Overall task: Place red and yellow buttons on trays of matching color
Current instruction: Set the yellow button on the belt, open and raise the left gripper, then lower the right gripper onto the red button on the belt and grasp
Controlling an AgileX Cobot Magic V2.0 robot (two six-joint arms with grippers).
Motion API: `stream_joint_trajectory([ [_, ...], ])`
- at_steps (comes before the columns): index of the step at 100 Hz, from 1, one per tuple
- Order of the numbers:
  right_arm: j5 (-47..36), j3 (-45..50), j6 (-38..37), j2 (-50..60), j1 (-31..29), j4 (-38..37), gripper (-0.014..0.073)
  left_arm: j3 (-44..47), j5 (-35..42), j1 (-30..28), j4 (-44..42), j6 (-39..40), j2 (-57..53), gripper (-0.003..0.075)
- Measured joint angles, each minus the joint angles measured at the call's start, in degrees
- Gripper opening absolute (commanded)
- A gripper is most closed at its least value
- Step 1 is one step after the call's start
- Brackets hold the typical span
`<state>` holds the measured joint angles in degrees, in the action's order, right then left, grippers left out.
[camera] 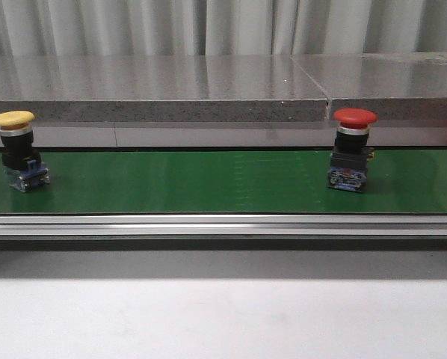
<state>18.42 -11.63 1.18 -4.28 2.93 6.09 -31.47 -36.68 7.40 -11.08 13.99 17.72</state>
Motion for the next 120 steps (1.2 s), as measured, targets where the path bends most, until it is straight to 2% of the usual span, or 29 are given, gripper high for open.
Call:
stream_joint_trajectory([
  [14, 12.2, -9.4, 0.0, -8.6, 0.0, 0.1, -0.0067, 0.0, 0.0, 0.0, 0.0, 0.1, 0.0, -0.0019],
  [28, 20.1, -18.3, 0.0, -18.8, 0.0, 0.1, -0.0067, 0.0, 0.0, 0.0, 0.0, 0.1, 0.0, -0.0019],
  [42, 24.8, -25.3, 0.0, -28.6, 0.0, 0.1, -0.0067, 0.0, 0.0, 0.0, 0.0, 0.1, 0.0, -0.0019],
  [61, 24.8, -29.0, 0.0, -37.9, 0.0, 0.1, -0.0053, 0.0, 0.0, 0.0, 0.0, 0.1, 0.0, -0.0019],
  [70, 24.5, -29.1, 0.0, -40.5, 0.0, 0.1, 0.0036, 0.0, 0.0, 0.0, 0.0, 0.1, 0.0, -0.0019],
  [78, 24.4, -29.1, 0.0, -42.0, 0.0, 0.1, 0.0218, 0.0, 0.0, 0.0, 0.0, 0.1, 0.0, -0.0019],
  [90, 24.3, -29.1, 0.0, -42.7, 0.0, 0.1, 0.0562, 0.0, 0.0, 0.0, 0.0, 0.1, 0.0, -0.0019],
  [95, 24.3, -29.1, 0.0, -42.7, 0.0, 0.1, 0.0656, 0.0, 0.0, 0.0, 0.0, 0.1, 0.0, -0.0019],
  [120, 23.4, -29.1, 0.0, -43.2, 0.0, 0.1, 0.0634, 0.0, 0.1, 0.0, 0.0, 0.2, 0.0, -0.0019],
])
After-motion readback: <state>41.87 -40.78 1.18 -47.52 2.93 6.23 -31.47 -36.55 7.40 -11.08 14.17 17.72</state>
